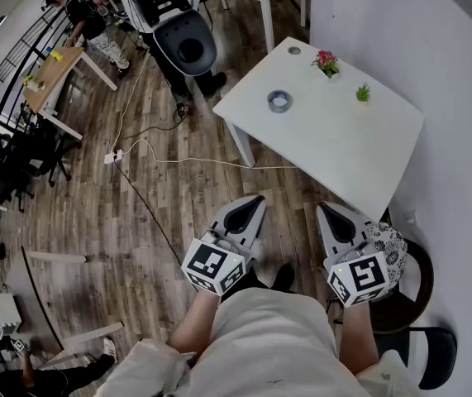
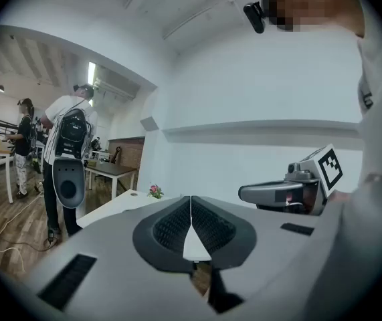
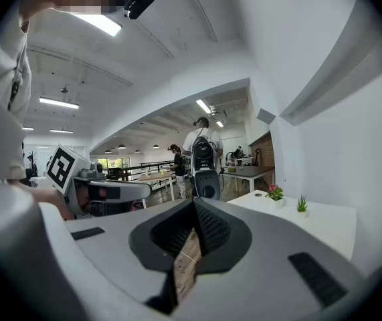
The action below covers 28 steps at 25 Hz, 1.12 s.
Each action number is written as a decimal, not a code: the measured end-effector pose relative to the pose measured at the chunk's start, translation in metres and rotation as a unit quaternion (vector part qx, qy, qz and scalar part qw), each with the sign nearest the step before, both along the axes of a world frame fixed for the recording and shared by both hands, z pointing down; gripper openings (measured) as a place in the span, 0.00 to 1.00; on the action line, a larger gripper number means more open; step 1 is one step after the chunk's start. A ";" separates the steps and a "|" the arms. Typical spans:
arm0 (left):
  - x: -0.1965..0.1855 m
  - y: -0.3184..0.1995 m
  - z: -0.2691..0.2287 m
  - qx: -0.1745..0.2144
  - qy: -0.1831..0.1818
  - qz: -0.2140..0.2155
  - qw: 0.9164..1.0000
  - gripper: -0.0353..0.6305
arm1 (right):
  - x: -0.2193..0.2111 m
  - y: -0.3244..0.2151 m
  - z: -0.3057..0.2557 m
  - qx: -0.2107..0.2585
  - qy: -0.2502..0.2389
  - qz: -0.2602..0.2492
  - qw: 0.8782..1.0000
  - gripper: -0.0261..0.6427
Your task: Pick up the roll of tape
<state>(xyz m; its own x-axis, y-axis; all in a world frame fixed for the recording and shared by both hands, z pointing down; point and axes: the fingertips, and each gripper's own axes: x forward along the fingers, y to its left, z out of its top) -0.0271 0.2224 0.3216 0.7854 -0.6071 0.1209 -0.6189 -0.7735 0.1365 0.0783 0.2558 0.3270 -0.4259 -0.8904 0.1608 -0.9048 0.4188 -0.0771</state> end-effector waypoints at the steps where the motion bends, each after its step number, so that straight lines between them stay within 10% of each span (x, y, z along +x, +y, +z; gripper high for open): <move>1: 0.002 0.005 0.000 0.002 -0.002 0.006 1.000 0.08 | 0.002 0.005 0.001 -0.003 0.001 0.005 1.000 0.04; 28: 0.005 0.037 0.003 0.007 -0.015 0.004 1.000 0.09 | 0.006 0.032 0.008 -0.008 0.004 0.010 1.000 0.05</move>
